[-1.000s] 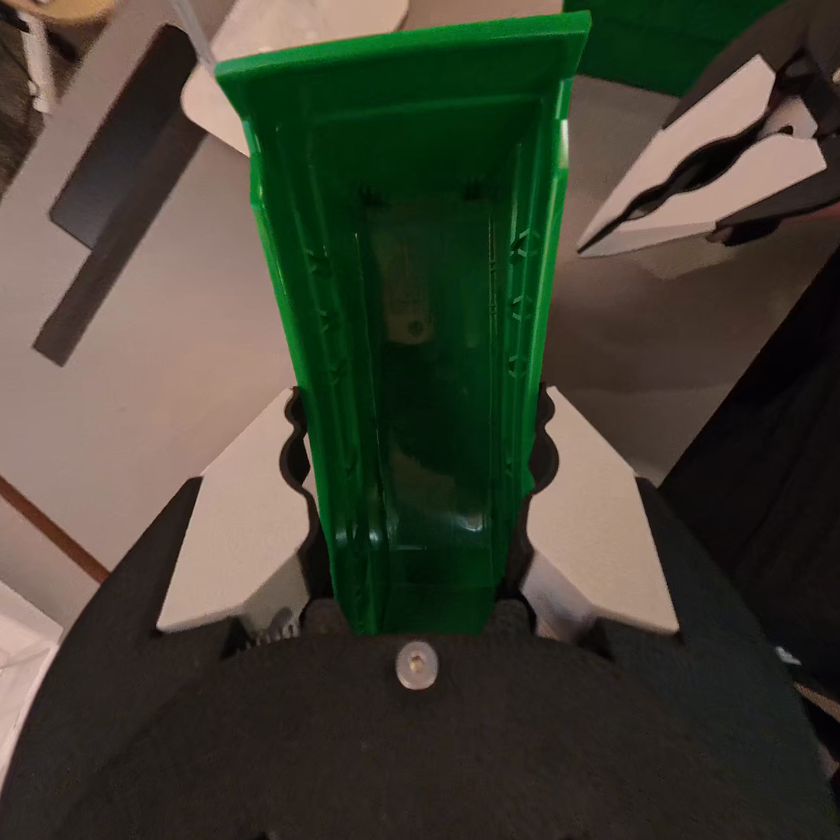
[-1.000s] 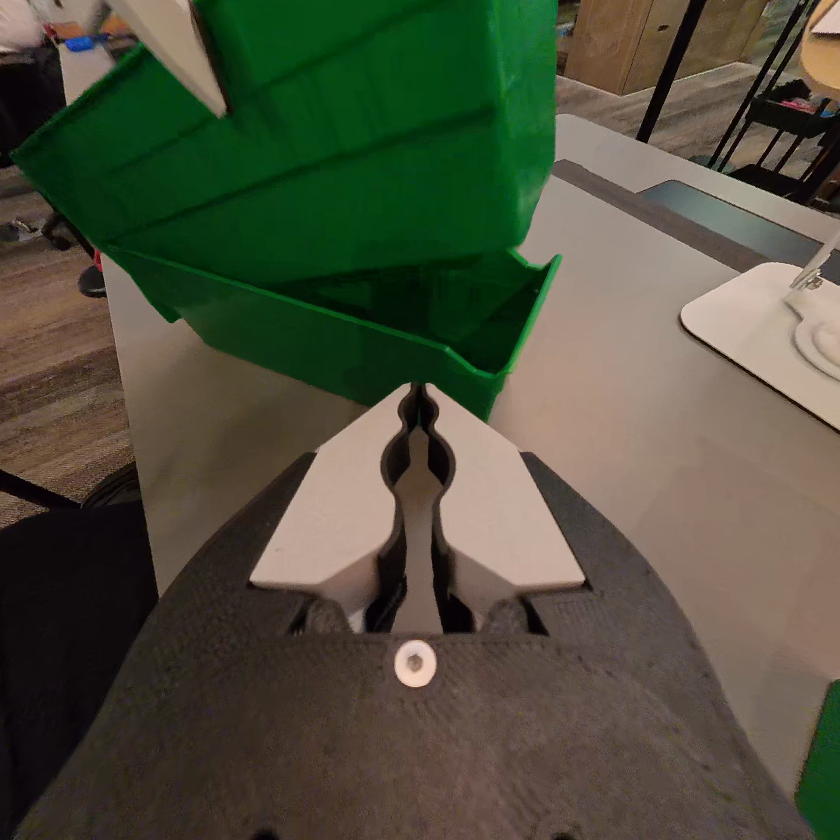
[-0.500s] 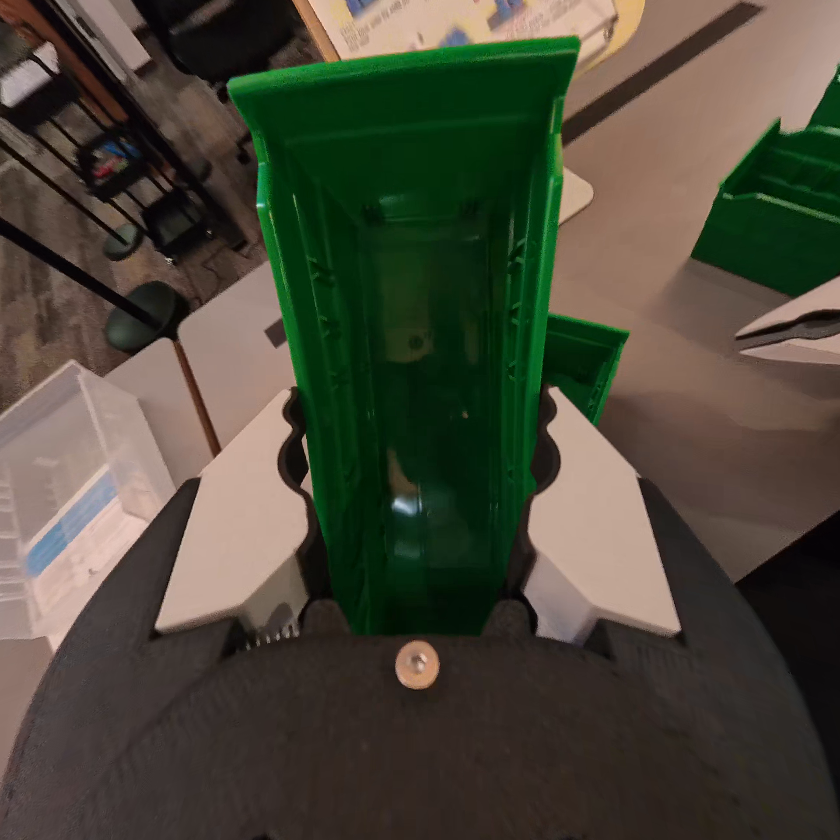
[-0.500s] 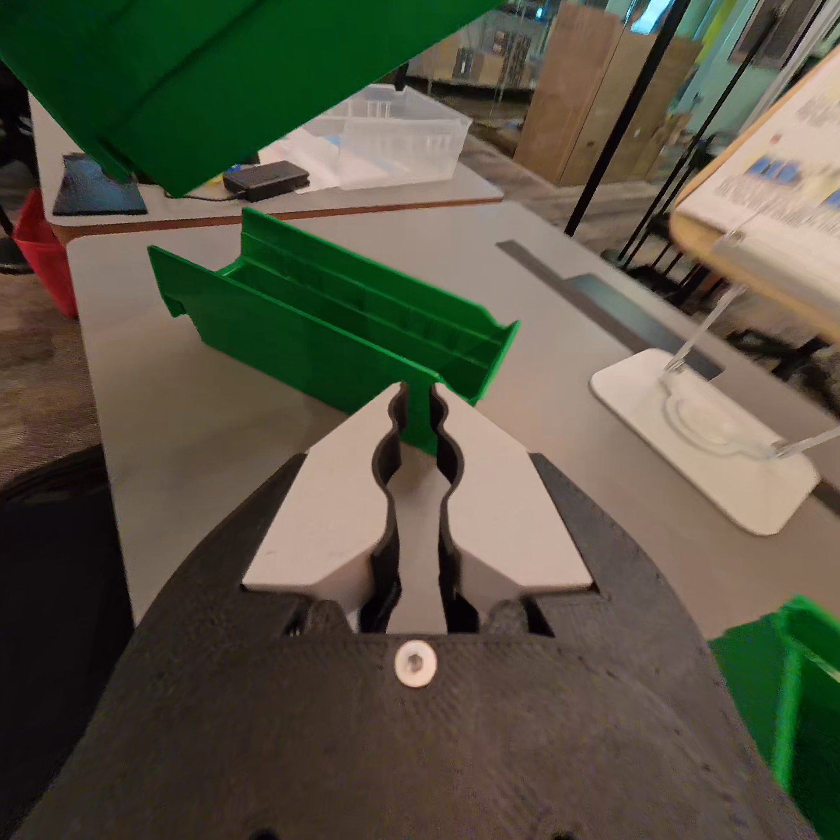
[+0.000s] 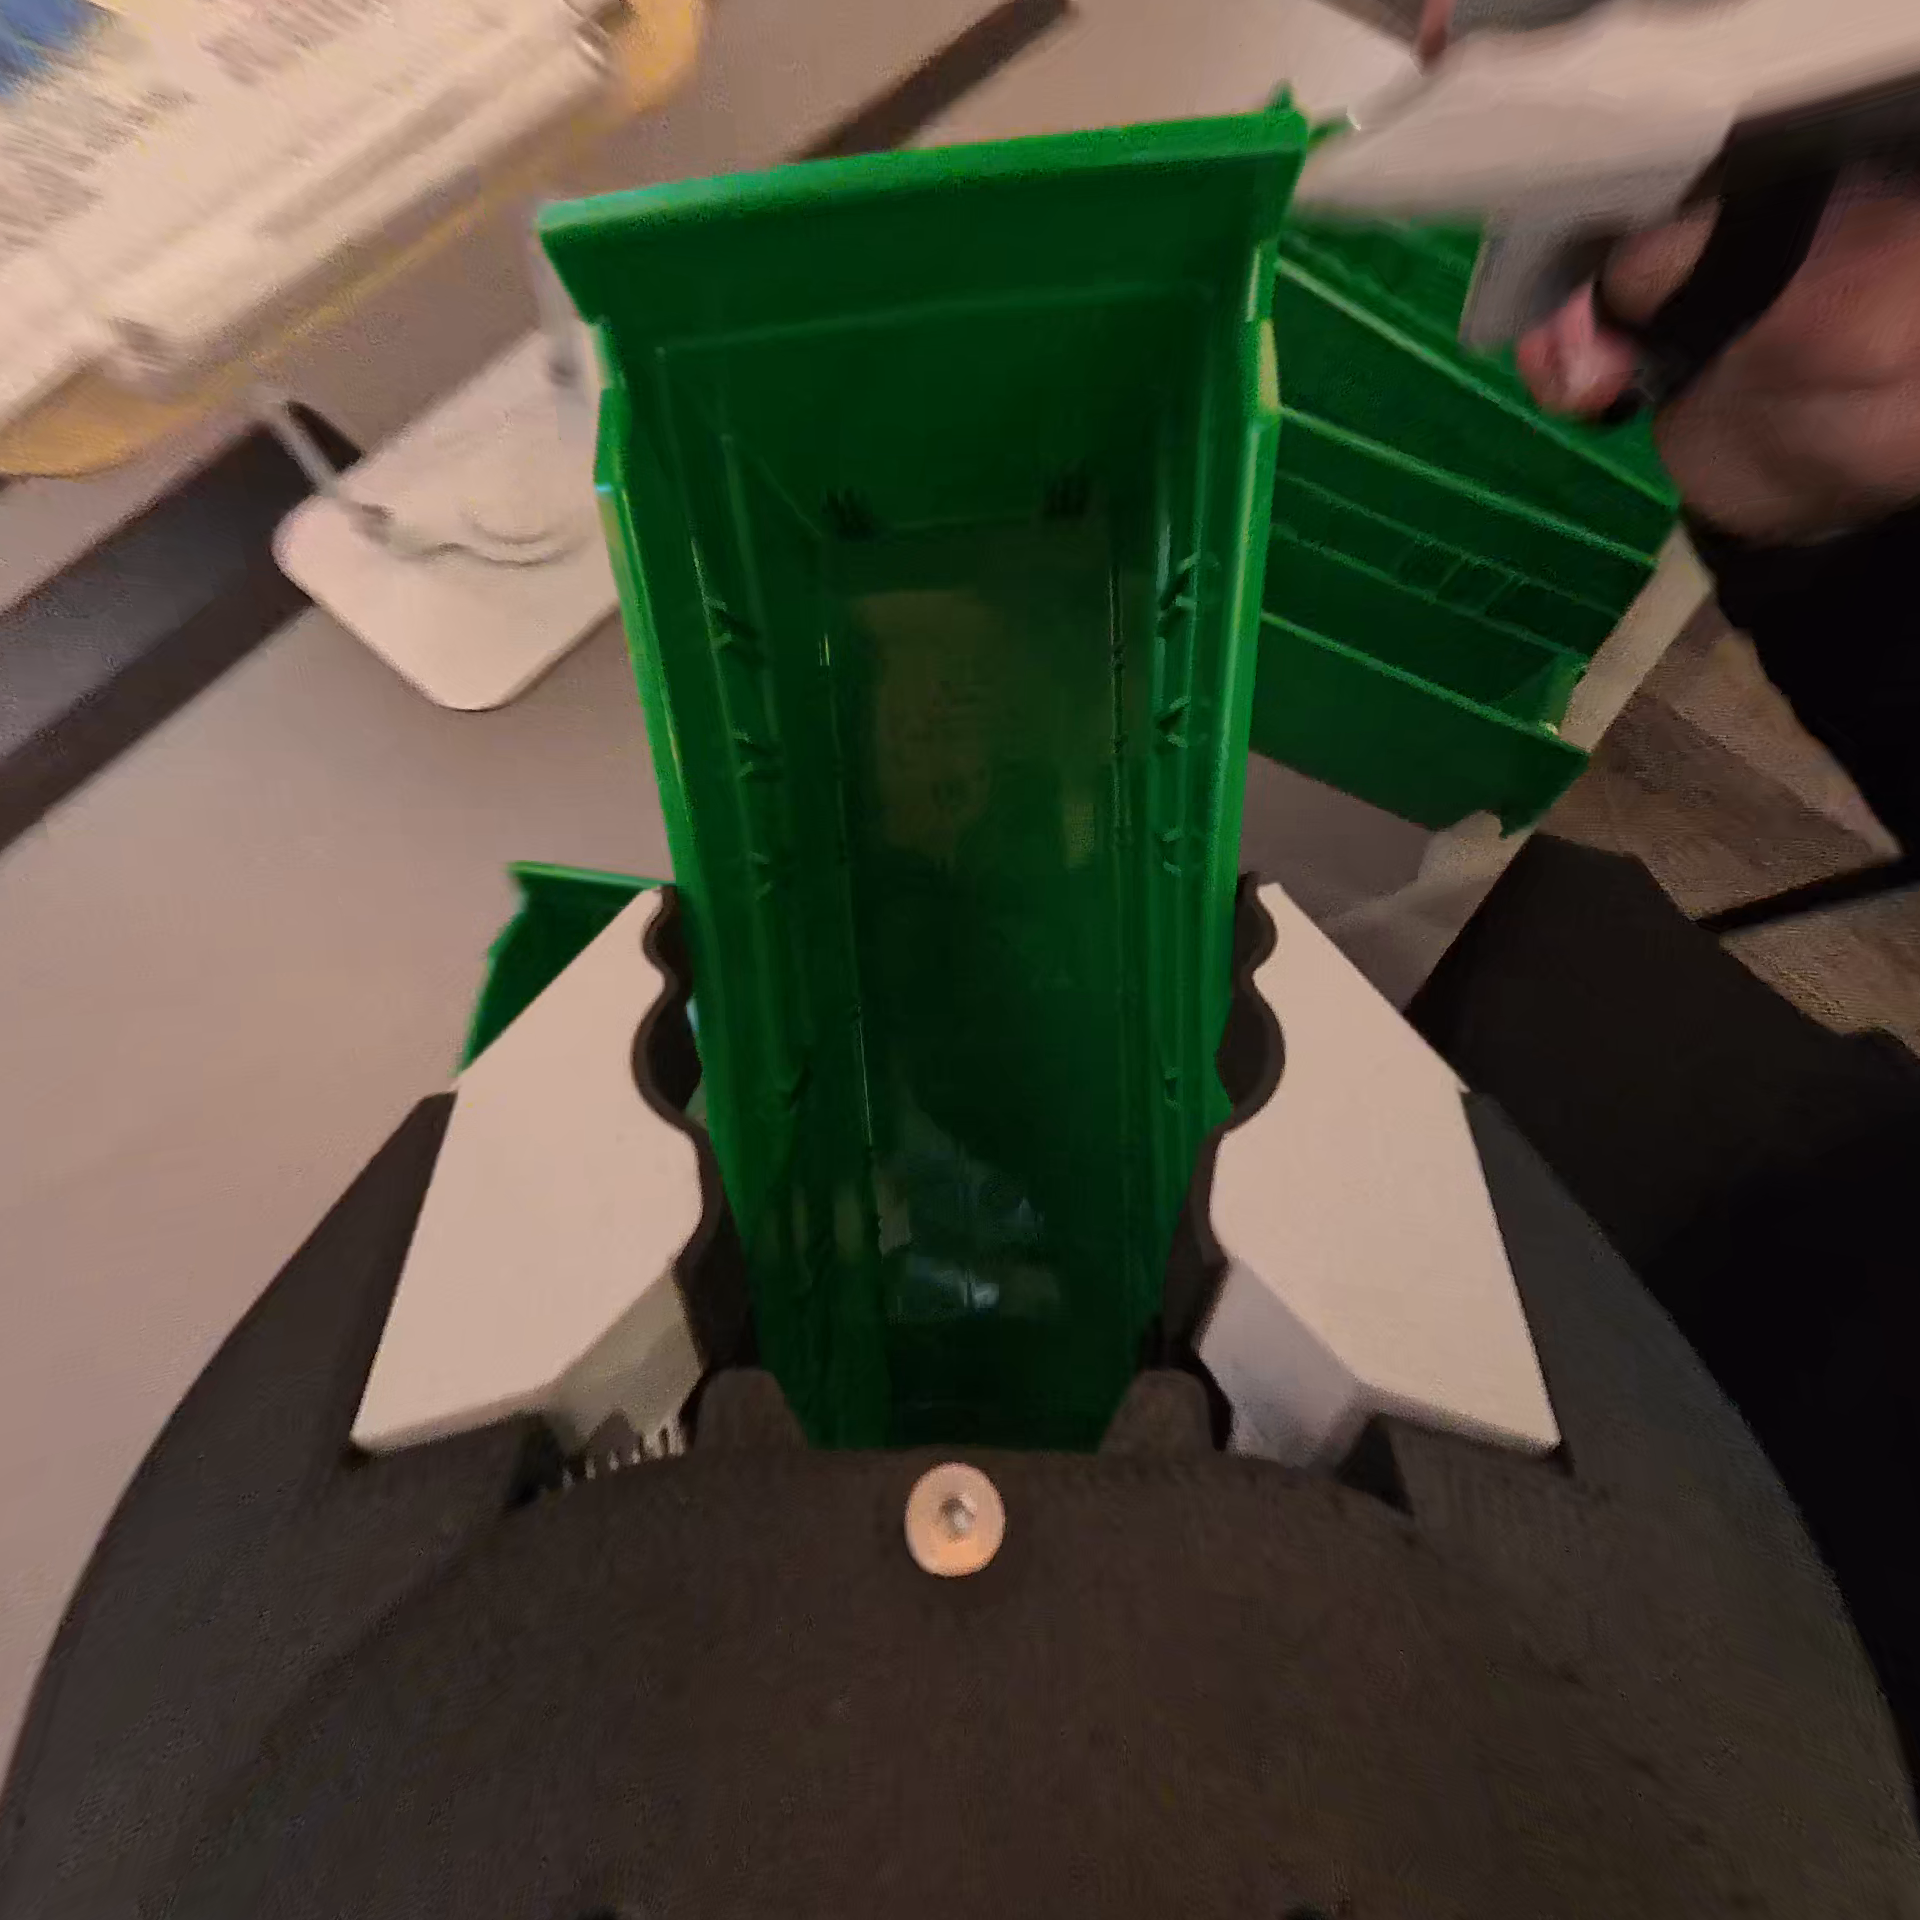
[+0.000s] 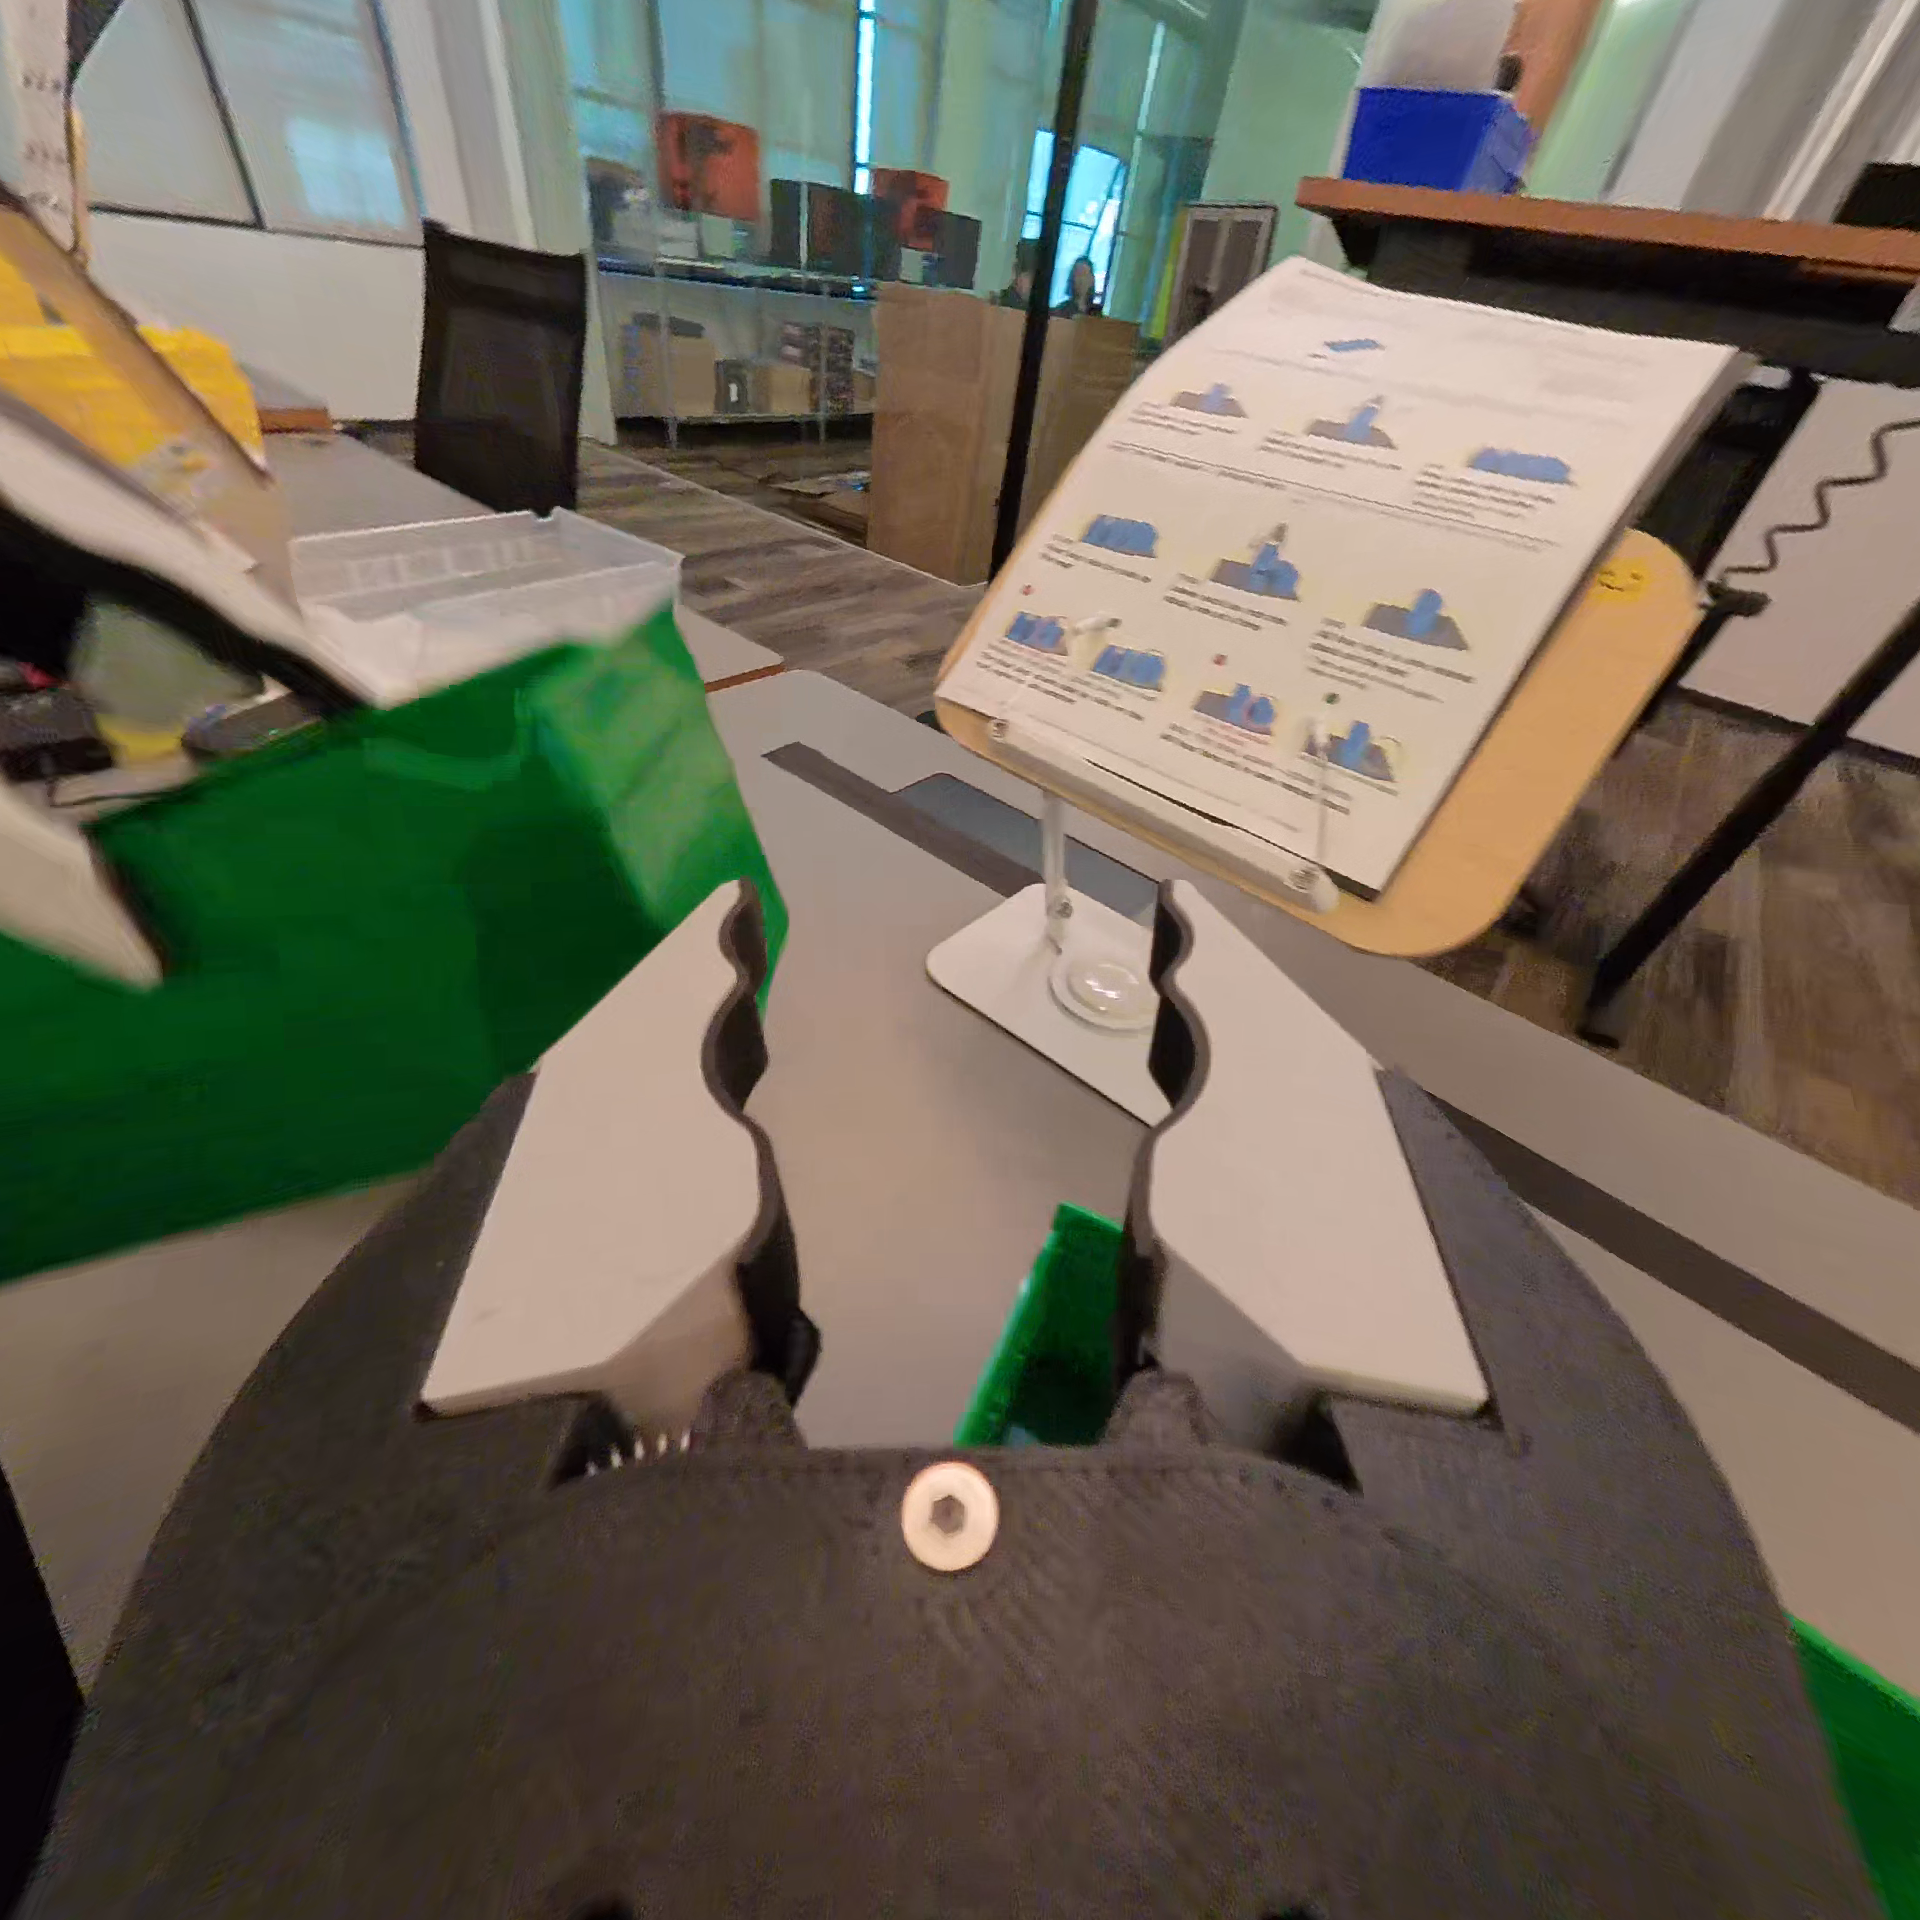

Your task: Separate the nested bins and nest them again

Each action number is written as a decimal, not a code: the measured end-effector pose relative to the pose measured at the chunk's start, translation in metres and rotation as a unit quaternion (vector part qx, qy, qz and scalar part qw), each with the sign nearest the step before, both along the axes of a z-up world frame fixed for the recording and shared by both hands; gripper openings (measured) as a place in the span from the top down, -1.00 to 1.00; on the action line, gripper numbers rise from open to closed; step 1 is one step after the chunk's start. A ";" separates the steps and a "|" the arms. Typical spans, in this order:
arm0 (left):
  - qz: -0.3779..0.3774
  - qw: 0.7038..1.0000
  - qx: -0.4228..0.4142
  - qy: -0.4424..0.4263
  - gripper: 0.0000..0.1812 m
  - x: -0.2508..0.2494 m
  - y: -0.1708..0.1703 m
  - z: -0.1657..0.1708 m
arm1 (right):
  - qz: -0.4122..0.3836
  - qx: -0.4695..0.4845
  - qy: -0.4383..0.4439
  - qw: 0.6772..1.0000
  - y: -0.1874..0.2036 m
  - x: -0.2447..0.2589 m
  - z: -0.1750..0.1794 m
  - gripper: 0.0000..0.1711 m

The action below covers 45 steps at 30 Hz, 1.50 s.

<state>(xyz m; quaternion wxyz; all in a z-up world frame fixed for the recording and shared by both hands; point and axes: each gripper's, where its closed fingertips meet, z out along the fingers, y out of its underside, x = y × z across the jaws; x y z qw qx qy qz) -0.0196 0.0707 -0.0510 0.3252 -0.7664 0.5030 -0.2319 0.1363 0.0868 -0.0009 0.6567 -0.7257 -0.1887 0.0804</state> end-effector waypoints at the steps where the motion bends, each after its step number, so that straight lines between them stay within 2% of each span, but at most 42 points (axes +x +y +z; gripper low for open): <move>1: -0.012 1.000 -0.018 0.016 -0.13 0.013 -0.004 -0.016 | -0.009 -0.001 0.006 1.000 0.000 0.012 0.002 0.12; 5: -0.002 0.996 -0.077 0.038 -0.13 0.056 -0.005 -0.070 | -0.042 -0.004 0.008 0.999 0.002 0.048 0.001 0.12; 7: 0.017 0.994 -0.081 0.066 -0.14 0.068 0.001 -0.096 | -0.051 -0.006 -0.002 0.999 0.004 0.054 -0.004 0.10; 10: 0.035 0.991 -0.068 0.109 -0.14 0.080 0.012 -0.122 | -0.036 -0.014 0.001 0.999 0.006 0.048 -0.012 0.03; 16: 0.106 0.979 -0.091 0.145 -0.15 0.079 0.041 -0.157 | -0.023 -0.033 0.011 0.999 0.011 0.040 -0.023 0.02; 22: 0.177 0.971 -0.102 0.127 -0.18 0.062 0.066 -0.159 | -0.026 -0.040 0.026 0.999 0.014 0.043 -0.028 0.02; 25: 0.228 0.962 -0.080 0.125 -0.24 0.048 0.078 -0.161 | -0.028 -0.038 0.029 0.998 0.014 0.044 -0.028 0.02; 27: 0.246 0.961 -0.079 0.093 -0.27 0.051 0.079 -0.159 | -0.026 -0.042 0.031 0.998 0.015 0.041 -0.030 0.02; 28: 0.245 0.963 -0.082 0.073 -0.27 0.055 0.076 -0.155 | -0.025 -0.045 0.031 0.998 0.015 0.040 -0.031 0.01; 32: 0.189 0.972 -0.143 0.004 -0.55 0.065 0.054 -0.133 | -0.021 -0.050 0.026 0.998 0.016 0.036 -0.035 0.01; 34: 0.163 0.982 -0.093 0.014 -0.51 0.045 0.059 -0.109 | -0.022 -0.050 0.027 0.998 0.016 0.038 -0.034 0.00; 37: 0.151 0.980 -0.037 0.122 -0.60 -0.022 0.078 -0.101 | -0.023 -0.051 0.036 0.998 0.015 0.045 -0.031 0.00; 40: 0.140 0.960 -0.068 0.231 -0.75 -0.097 0.090 -0.123 | -0.018 -0.056 0.048 0.997 0.014 0.050 -0.029 0.01; 42: 0.140 0.942 -0.092 0.290 -0.75 -0.140 0.097 -0.143 | -0.018 -0.059 0.051 0.997 0.014 0.052 -0.030 0.01; 45: 0.169 0.916 -0.144 0.333 -0.73 -0.176 0.094 -0.173 | -0.018 -0.056 0.047 0.997 0.014 0.050 -0.029 0.08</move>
